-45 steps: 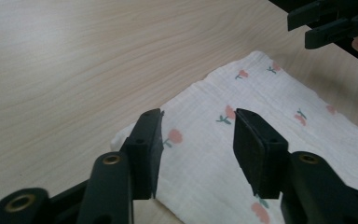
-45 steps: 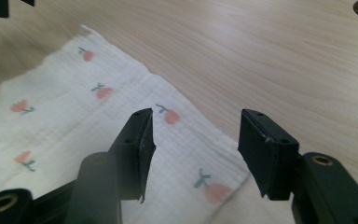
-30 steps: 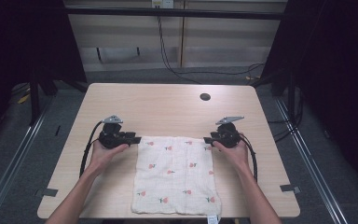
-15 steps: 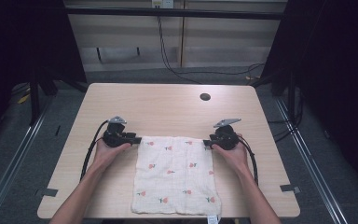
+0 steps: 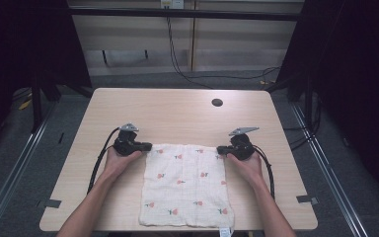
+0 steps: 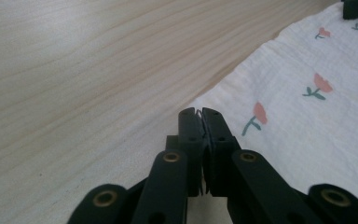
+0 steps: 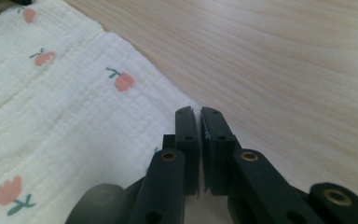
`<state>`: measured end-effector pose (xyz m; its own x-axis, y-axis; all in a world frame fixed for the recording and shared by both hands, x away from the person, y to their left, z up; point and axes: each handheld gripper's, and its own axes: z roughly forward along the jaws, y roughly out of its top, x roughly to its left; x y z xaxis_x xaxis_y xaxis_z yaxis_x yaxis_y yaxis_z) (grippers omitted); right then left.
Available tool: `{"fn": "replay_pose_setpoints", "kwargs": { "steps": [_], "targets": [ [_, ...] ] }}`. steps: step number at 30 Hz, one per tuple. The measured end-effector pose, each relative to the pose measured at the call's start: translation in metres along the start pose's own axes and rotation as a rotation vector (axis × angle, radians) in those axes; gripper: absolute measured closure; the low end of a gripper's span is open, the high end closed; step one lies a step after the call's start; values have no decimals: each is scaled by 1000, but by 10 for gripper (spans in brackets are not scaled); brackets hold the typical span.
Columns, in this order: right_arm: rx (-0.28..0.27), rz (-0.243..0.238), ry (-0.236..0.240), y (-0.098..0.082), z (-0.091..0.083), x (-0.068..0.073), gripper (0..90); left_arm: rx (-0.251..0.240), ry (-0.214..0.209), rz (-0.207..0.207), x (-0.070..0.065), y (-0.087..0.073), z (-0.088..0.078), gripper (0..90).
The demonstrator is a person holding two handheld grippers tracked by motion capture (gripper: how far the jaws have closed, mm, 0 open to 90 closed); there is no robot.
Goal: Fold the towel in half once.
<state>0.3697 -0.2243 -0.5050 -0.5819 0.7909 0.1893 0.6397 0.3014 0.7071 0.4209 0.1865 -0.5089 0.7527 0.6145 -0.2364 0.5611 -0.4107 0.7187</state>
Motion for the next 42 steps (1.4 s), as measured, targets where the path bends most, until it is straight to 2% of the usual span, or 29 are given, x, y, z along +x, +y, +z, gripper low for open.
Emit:
{"fn": "replay_pose_setpoints", "kwargs": {
  "steps": [3,8,16,21,25,29,32,35,37,38,40,42],
  "targets": [
    [-22,11,7,1,-3,0,865,-7,-10,-20,2,-1,-2,883],
    [-63,11,28,4,-13,3,865,-43,-20,-22,0,2,-12,883],
    [-110,32,38,6,-26,4,866,-113,-41,-13,-6,6,-32,884],
    [-135,17,39,9,-30,7,866,-147,-53,-16,-8,10,-38,884],
    [-149,27,31,10,-35,6,865,-165,-51,-10,-8,13,-42,883],
    [-194,48,48,11,-48,2,865,-189,-54,9,-13,16,-49,884],
    [-198,31,35,12,-51,5,866,-223,-67,21,-17,22,-56,884],
    [-221,13,28,18,-56,8,867,-249,-71,52,-25,28,-65,884],
    [-239,-6,32,25,-64,9,867,-267,-62,71,-28,31,-70,884],
    [-258,-7,44,27,-69,10,867,-285,-69,69,-29,33,-74,884],
    [-290,-20,38,31,-79,12,867,-307,-87,70,-31,35,-79,885],
    [-304,-13,46,31,-85,12,867,-303,-79,85,-34,35,-81,885]
  ]
}}
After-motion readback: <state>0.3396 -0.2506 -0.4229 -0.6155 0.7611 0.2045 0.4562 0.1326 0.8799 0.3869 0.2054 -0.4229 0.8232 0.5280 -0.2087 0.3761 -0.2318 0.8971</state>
